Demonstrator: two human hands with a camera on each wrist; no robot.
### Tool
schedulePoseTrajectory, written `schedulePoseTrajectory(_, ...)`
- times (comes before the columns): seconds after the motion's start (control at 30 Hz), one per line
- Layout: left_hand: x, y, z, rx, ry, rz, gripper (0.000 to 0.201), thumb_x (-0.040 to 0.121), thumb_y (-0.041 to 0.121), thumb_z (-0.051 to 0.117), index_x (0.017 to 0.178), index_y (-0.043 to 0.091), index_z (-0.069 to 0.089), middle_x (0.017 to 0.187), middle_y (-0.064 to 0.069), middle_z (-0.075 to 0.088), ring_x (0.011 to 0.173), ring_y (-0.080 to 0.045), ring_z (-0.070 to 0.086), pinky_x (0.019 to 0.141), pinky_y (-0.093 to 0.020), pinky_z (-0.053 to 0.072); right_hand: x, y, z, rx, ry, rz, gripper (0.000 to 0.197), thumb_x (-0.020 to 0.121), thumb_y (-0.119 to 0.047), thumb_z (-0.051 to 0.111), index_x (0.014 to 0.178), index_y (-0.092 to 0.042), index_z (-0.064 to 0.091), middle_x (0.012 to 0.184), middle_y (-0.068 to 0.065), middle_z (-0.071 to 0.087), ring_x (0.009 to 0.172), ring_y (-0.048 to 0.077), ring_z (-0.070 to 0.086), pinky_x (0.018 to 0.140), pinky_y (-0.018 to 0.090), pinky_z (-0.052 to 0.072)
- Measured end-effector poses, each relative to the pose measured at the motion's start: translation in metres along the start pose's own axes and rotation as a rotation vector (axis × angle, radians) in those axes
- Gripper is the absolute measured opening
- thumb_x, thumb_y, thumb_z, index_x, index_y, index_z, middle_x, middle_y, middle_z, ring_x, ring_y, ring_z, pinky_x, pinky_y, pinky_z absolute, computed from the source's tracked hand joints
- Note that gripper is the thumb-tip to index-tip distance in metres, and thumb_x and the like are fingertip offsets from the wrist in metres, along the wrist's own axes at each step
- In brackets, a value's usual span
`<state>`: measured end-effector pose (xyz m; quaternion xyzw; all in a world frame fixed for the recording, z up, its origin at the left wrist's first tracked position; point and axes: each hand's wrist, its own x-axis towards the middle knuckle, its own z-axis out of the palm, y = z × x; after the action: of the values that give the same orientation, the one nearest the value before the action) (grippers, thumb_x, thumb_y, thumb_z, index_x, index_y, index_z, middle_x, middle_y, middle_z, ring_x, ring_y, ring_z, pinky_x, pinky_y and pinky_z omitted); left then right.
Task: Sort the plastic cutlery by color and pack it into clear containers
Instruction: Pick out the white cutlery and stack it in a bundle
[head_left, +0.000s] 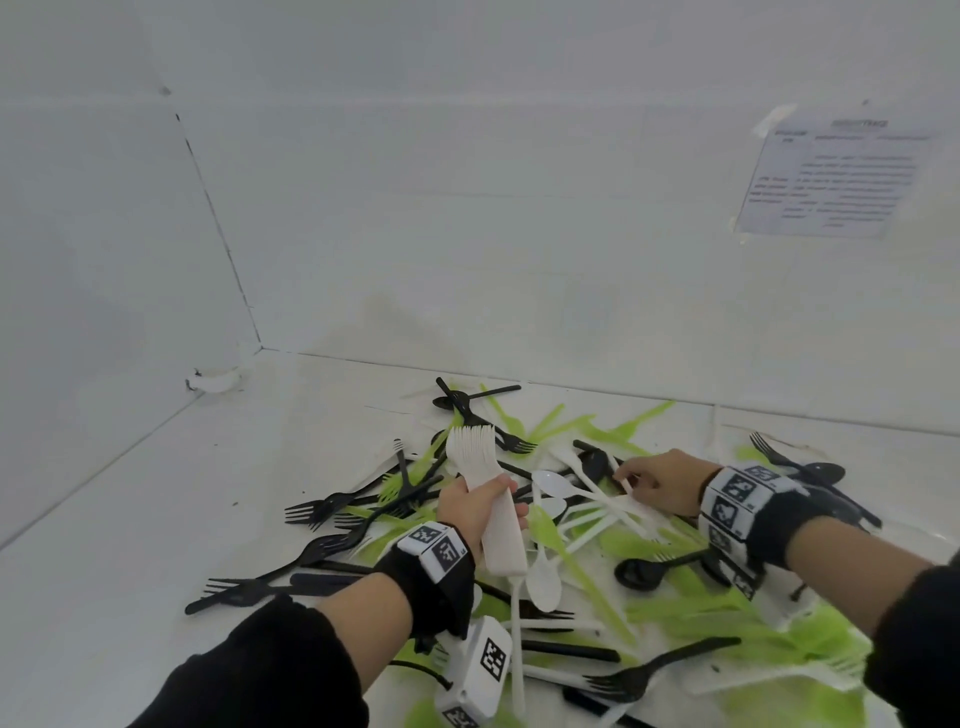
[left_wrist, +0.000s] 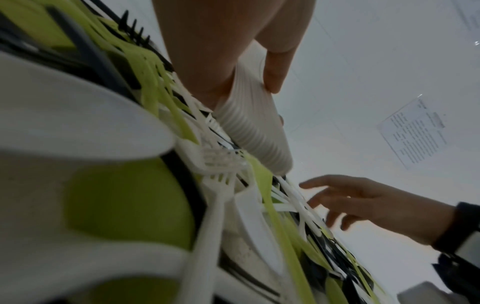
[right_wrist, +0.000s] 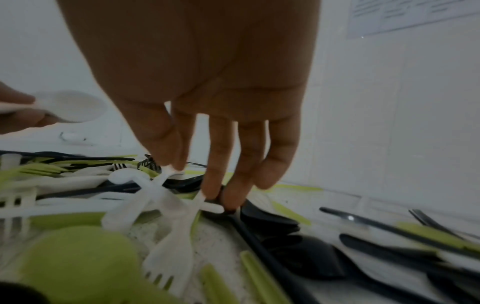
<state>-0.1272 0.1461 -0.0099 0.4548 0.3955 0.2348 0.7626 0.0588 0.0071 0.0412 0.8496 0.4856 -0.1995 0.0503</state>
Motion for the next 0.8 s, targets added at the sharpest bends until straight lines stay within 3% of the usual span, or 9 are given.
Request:
schedulePoseTrajectory(0.1,-0.006,-0.002,0.011,-0.009,-0.027,0.002,0.009,0.088,0.001,0.059,0.08,-0.003,0.055,0.072,-0.015,0.061,0.046,-0.022,0.06,0.045,-0.029,0.054,0.013,-0.008,0.014,0.012,0.094,-0.005,0.043,0.089,-0.043,0.056,0.123,-0.018,0.05,0.11,0.003,0.053,0.1,0.019,0.051,0.089,0.027,0.039)
schedulePoseTrajectory(0.2,-0.012,-0.003,0.019,-0.02,-0.036,0.009,0.006,0.087,0.0,0.059,0.087,-0.005,0.055,0.072,-0.019,0.057,0.044,-0.022,0.059,0.044,-0.028,0.052,0.023,-0.02,0.026,0.038,0.06,0.006,0.038,0.083,-0.036,0.065,0.114,-0.017,0.055,0.107,0.005,0.058,0.089,0.017,0.051,0.079,0.027,0.042)
schedulePoseTrajectory(0.33,-0.015,-0.006,0.019,-0.009,0.0,0.008,0.009,0.086,0.002,0.061,0.09,-0.004,0.056,0.074,-0.018,0.058,0.044,-0.021,0.061,0.045,-0.029,0.052,0.026,-0.021,0.023,0.13,0.19,0.078,0.025,0.093,-0.018,0.05,0.114,-0.008,0.058,0.118,0.012,0.061,0.108,0.025,0.056,0.08,0.025,0.041)
schedulePoseTrajectory(0.43,-0.017,-0.006,0.02,-0.012,0.032,0.008,0.008,0.087,0.002,0.06,0.084,-0.004,0.057,0.073,-0.017,0.059,0.042,-0.02,0.061,0.043,-0.029,0.053,0.026,-0.022,0.017,0.269,0.328,0.149,0.018,0.095,-0.012,0.041,0.109,-0.003,0.05,0.116,0.018,0.058,0.1,0.03,0.054,0.075,0.029,0.039)
schedulePoseTrajectory(0.5,-0.018,-0.007,0.021,-0.016,0.049,0.014,0.008,0.087,0.002,0.061,0.082,-0.003,0.057,0.073,-0.015,0.06,0.043,-0.021,0.06,0.043,-0.029,0.053,0.029,-0.027,0.019,0.282,0.302,0.157,0.017,0.095,-0.017,0.043,0.102,-0.005,0.052,0.104,0.014,0.06,0.098,0.03,0.056,0.069,0.027,0.039)
schedulePoseTrajectory(0.6,-0.019,-0.008,0.024,-0.023,0.057,0.015,0.01,0.087,0.001,0.06,0.091,-0.006,0.055,0.074,-0.015,0.06,0.044,-0.023,0.06,0.043,-0.03,0.052,0.035,-0.036,0.026,0.17,0.13,0.196,0.033,0.089,-0.033,0.054,0.065,-0.018,0.039,0.067,-0.002,0.046,0.074,0.021,0.052,0.047,0.02,0.032)
schedulePoseTrajectory(0.63,-0.019,-0.009,0.024,-0.021,0.058,0.015,0.013,0.087,0.001,0.06,0.095,-0.007,0.055,0.074,-0.016,0.06,0.044,-0.023,0.06,0.043,-0.03,0.052,0.037,-0.039,0.026,0.139,0.096,0.22,0.035,0.089,-0.034,0.055,0.064,-0.017,0.037,0.065,-0.003,0.042,0.072,0.019,0.052,0.048,0.02,0.035)
schedulePoseTrajectory(0.73,-0.018,-0.011,0.027,-0.021,0.068,-0.009,0.016,0.088,0.001,0.059,0.099,-0.009,0.055,0.074,-0.018,0.059,0.048,-0.026,0.06,0.043,-0.03,0.051,0.039,-0.041,0.024,0.12,0.139,0.213,0.029,0.096,-0.023,0.044,0.069,-0.011,0.045,0.07,0.001,0.047,0.089,0.023,0.054,0.075,0.028,0.045)
schedulePoseTrajectory(0.8,-0.016,-0.012,0.03,-0.029,0.067,-0.023,0.009,0.088,0.0,0.058,0.091,-0.008,0.055,0.075,-0.017,0.059,0.053,-0.028,0.06,0.043,-0.031,0.052,0.039,-0.038,0.024,0.322,0.24,0.164,0.022,0.096,-0.02,0.044,0.09,-0.004,0.059,0.089,0.007,0.061,0.097,0.025,0.058,0.078,0.027,0.043)
